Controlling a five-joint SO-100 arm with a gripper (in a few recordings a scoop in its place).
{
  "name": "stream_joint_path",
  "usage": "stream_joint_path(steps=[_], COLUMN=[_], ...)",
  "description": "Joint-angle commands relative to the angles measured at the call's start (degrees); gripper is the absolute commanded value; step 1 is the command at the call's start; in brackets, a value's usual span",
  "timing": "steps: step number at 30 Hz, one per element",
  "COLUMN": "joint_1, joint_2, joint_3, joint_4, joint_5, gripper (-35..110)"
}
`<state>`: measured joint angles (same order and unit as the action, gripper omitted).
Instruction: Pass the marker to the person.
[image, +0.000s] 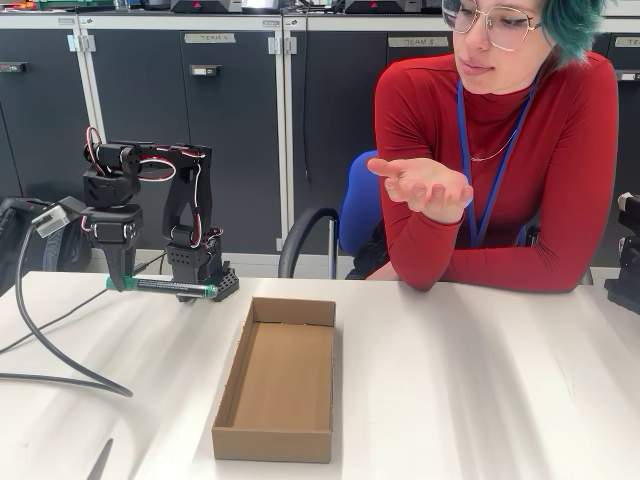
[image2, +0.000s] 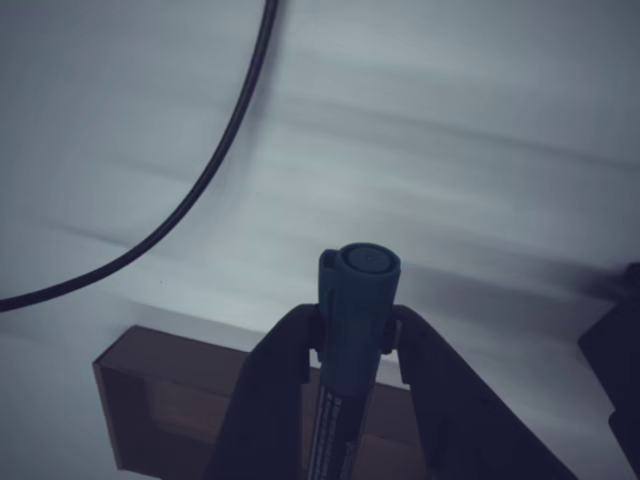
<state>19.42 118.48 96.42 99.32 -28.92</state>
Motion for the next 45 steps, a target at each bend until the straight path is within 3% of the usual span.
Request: stream_joint_path(steps=[1, 19, 35, 45], joint_1=[-1.0, -15.6, -33.0, -44.9], joint_2=[6.3, 5.8, 3.2, -1.0], joint_3=[-2.6, -27.4, -23.6, -21.1], joint_4=[-1.8, -5.1, -33.0, -43.7], joint_5=[-3.9, -11.5, -29.3, -36.7], gripper=[-5, -5, -5, -5])
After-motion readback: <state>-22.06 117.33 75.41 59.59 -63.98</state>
